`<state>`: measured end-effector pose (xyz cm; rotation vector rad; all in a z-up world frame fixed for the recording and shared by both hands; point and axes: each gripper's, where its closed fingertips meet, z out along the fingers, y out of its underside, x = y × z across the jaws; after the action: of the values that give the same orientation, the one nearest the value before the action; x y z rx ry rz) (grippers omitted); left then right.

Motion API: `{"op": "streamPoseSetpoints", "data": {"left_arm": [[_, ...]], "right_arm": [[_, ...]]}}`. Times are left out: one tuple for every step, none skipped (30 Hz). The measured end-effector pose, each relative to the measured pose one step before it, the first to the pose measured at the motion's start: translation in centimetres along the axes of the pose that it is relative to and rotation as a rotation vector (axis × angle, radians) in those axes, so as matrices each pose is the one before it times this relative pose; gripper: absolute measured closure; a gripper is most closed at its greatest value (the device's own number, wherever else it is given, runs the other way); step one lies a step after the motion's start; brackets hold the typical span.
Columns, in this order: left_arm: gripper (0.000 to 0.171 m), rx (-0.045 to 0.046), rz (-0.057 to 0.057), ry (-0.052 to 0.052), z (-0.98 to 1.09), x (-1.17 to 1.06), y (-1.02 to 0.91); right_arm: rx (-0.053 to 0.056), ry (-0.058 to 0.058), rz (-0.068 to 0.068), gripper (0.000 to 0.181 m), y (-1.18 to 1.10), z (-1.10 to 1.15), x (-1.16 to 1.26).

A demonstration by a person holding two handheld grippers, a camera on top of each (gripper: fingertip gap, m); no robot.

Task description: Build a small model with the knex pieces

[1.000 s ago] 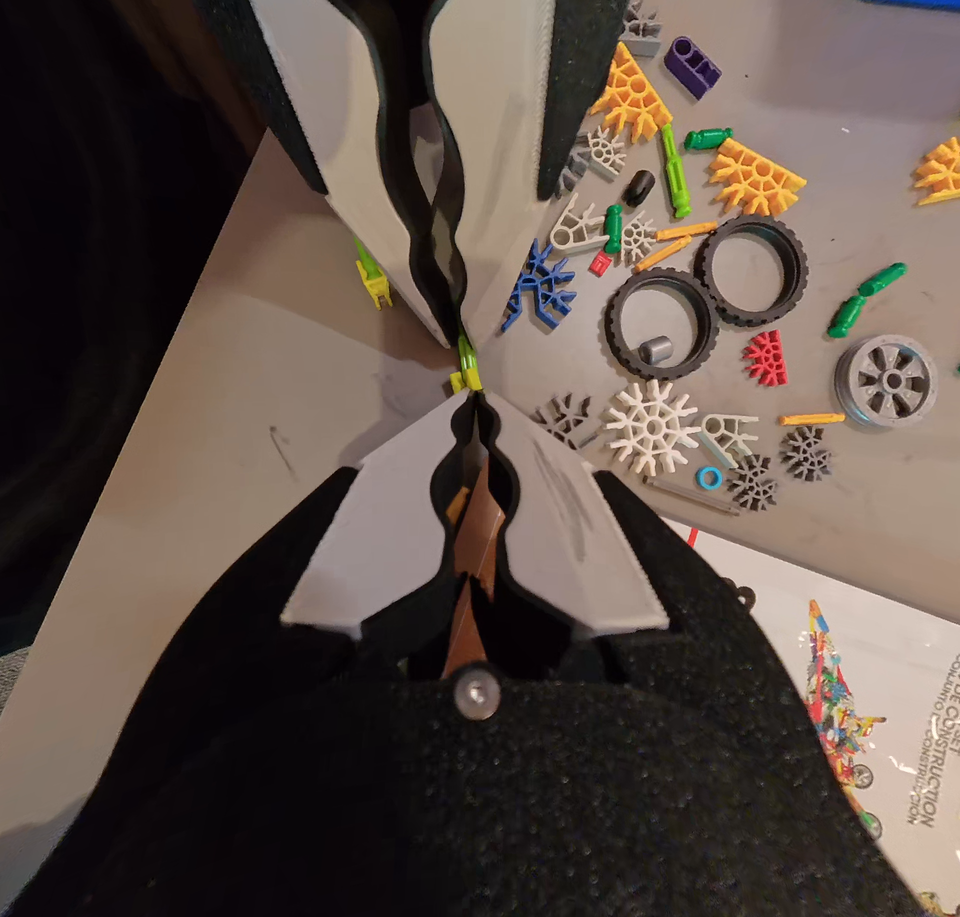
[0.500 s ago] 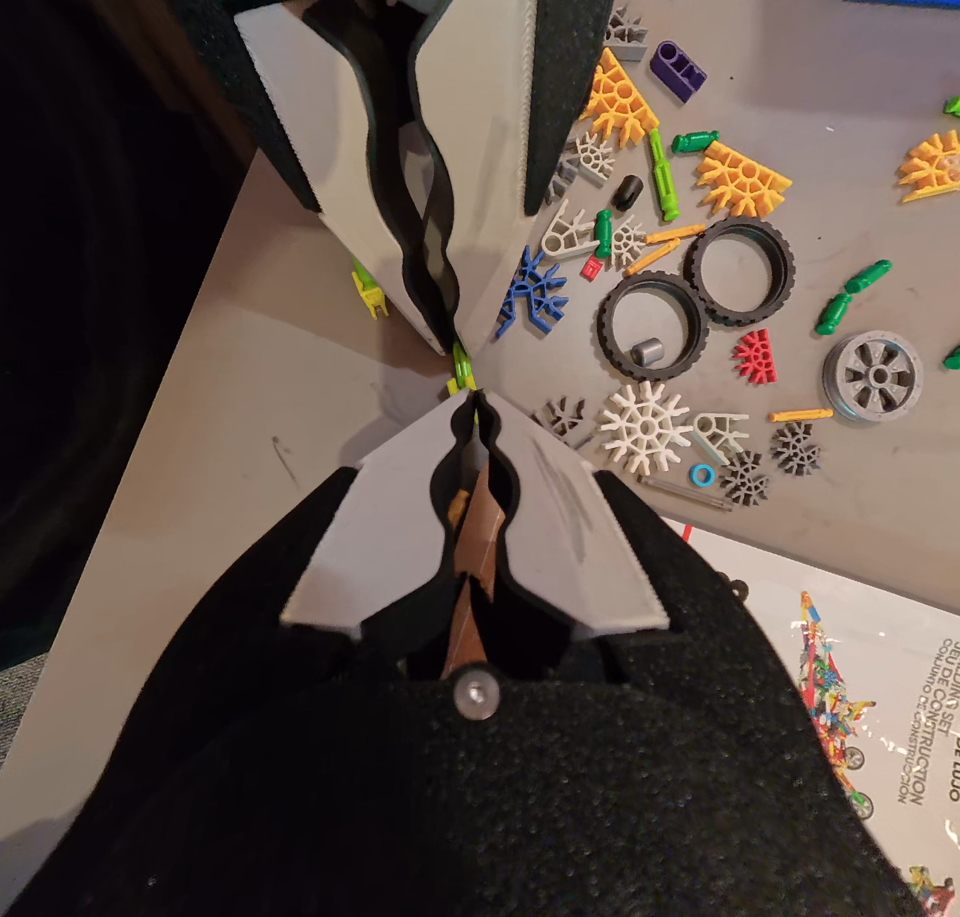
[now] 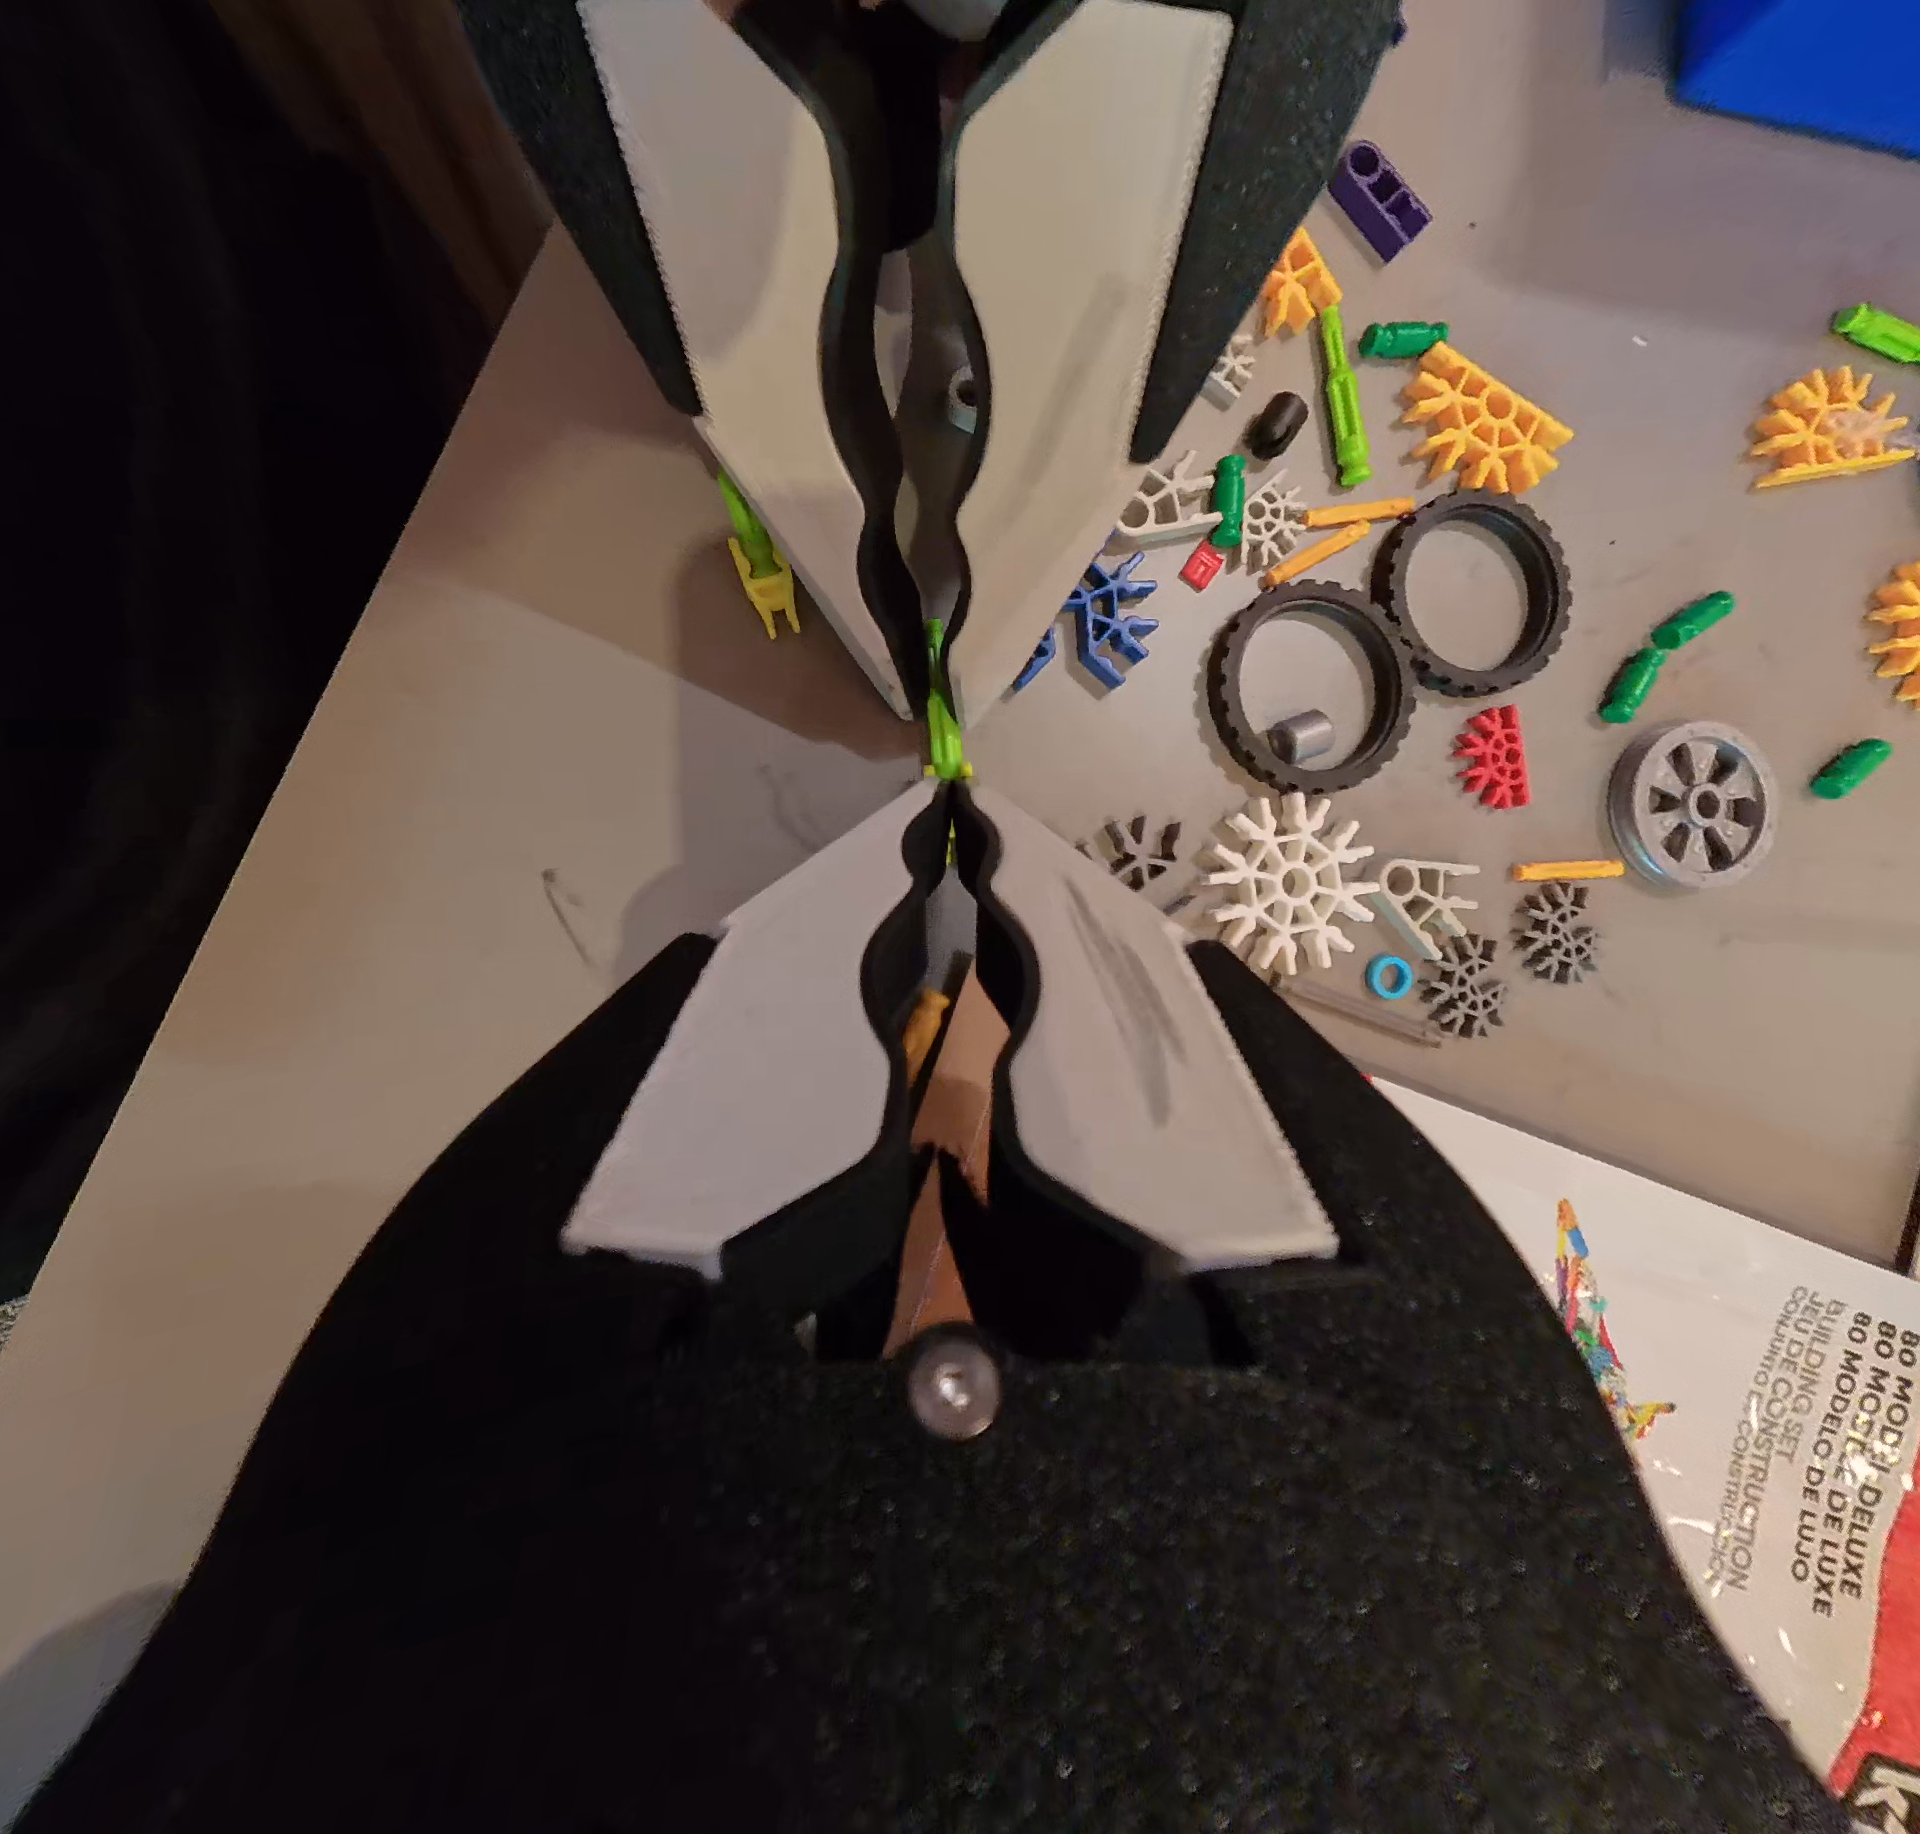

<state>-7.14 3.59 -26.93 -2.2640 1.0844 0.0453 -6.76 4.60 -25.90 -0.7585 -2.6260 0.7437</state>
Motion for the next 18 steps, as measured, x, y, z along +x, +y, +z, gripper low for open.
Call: {"op": "streamPoseSetpoints", "data": {"left_arm": [[0.168,0.00128,-0.0008,0.0,-0.009,-0.004,-0.004],[0.168,0.00142,-0.0005,0.0006,0.008,0.004,-0.013],[0.168,0.00094,-0.0008,0.001,-0.006,0.004,-0.004],[0.168,-0.00027,-0.0004,0.0005,0.004,0.003,-0.001],[0.168,-0.0004,0.0004,-0.0002,0.0,0.001,-0.002],[0.168,-0.00036,-0.0011,-0.0001,0.0,0.013,-0.002],[0.168,-0.00103,-0.0014,-0.0003,-0.005,0.012,0.007],[0.168,-0.00111,-0.0001,-0.0009,0.004,0.025,-0.003],[0.168,-0.00103,-0.0002,-0.0007,0.0,0.011,-0.007],[0.168,-0.00029,-0.0017,0.0,0.003,0.004,-0.001],[0.168,-0.00012,-0.0002,0.0002,-0.001,0.004,0.002],[0.168,-0.00036,0.0007,-0.0006,-0.003,0.007,-0.004],[0.168,-0.00059,-0.0005,-0.0005,-0.002,0.003,0.001],[0.168,-0.00049,0.0001,-0.0005,0.001,0.005,-0.007],[0.168,-0.00028,0.0005,-0.0003,0.0,-0.001,-0.003],[0.168,0.00065,-0.001,0.0004,0.002,0.006,-0.002],[0.168,0.00153,-0.0016,0.0007,0.006,0.008,-0.007],[0.168,0.00163,-0.0013,-0.0001,-0.012,0.006,-0.004]], "right_arm": [[-0.0044,0.0036,0.0052,0.181,0.099,0.056,0.097],[0.0045,-0.0048,0.0088,0.181,-0.051,0.029,-0.023],[0.0031,-0.0037,0.0036,0.181,-0.04,0.014,-0.035],[0.0017,0.0005,-0.002,0.181,-0.038,0.028,-0.019],[0.0004,-0.0024,0.0017,0.181,-0.032,0.019,-0.054],[-0.0005,-0.0032,0.0027,0.181,0.001,0.005,-0.034],[0.0003,-0.0018,0.0011,0.181,0.014,0.007,-0.001],[-0.0004,-0.0013,0.0003,0.181,0.011,0.006,-0.022],[-0.0017,-0.0013,-0.0003,0.181,0.006,0.013,-0.012],[-0.0044,-0.0043,0.0055,0.181,0.015,-0.003,-0.039],[-0.0053,-0.003,0.0014,0.181,0.004,0.015,-0.016],[-0.0052,-0.0029,0.0014,0.181,0.006,0.012,-0.023],[-0.0046,-0.0046,0.0036,0.181,0.011,0.011,-0.028],[-0.0035,-0.0059,0.0044,0.181,-0.007,0.022,-0.03],[-0.0049,-0.0061,0.0056,0.181,0.018,0.011,-0.013],[-0.0046,-0.0062,0.0018,0.181,0.009,0.009,-0.038],[-0.0036,-0.0089,0.0048,0.181,-0.004,0.021,-0.024],[-0.0061,-0.0071,0.0045,0.181,0.026,0.015,-0.018]]}}
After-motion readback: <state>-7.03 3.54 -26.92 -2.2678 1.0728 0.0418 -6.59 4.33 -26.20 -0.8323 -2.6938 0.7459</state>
